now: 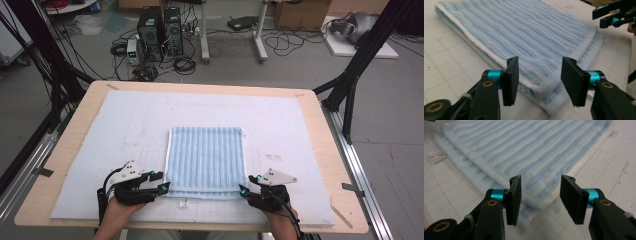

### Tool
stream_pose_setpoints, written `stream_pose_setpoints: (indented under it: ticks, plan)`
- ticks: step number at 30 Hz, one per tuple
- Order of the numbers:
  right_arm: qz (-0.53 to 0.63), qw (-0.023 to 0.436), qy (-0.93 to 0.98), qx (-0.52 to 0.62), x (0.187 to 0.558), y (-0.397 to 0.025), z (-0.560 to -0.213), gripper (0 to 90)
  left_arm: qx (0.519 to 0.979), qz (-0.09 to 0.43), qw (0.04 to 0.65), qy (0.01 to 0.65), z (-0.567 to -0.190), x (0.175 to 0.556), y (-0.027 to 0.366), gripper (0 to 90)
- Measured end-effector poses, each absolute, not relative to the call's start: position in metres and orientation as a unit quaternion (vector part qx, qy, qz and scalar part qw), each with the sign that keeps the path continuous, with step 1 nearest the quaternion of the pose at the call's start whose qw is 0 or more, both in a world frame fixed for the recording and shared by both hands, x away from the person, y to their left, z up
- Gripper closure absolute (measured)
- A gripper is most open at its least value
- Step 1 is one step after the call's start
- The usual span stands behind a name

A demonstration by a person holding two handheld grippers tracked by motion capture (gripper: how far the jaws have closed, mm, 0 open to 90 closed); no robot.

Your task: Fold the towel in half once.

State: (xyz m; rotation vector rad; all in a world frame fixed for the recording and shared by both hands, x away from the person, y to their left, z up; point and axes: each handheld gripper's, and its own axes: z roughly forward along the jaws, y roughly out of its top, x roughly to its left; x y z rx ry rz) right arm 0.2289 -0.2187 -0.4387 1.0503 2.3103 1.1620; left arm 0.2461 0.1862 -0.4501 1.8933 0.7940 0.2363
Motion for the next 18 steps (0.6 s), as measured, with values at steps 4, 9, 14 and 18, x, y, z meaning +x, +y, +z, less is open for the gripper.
stream_pose_setpoints:
  ticks: [4,9,14,18]
  plan:
    - [0.406,0.164,0.819,0.37,0.229,-0.214,-0.447,53.2,0.796,0.106,0.489,0.34,-0.451,0.245,0.183,49.6]
    - [0.399,0.167,0.823,0.369,0.232,-0.21,-0.448,54.7,0.802,0.108,0.476,0.345,-0.451,0.244,0.181,51.6]
    - [0.396,0.171,0.821,0.374,0.232,-0.211,-0.45,59.3,0.818,0.114,0.456,0.331,-0.452,0.243,0.175,60.6]
    - [0.39,0.175,0.823,0.373,0.231,-0.211,-0.449,65.0,0.829,0.121,0.442,0.321,-0.452,0.243,0.171,73.0]
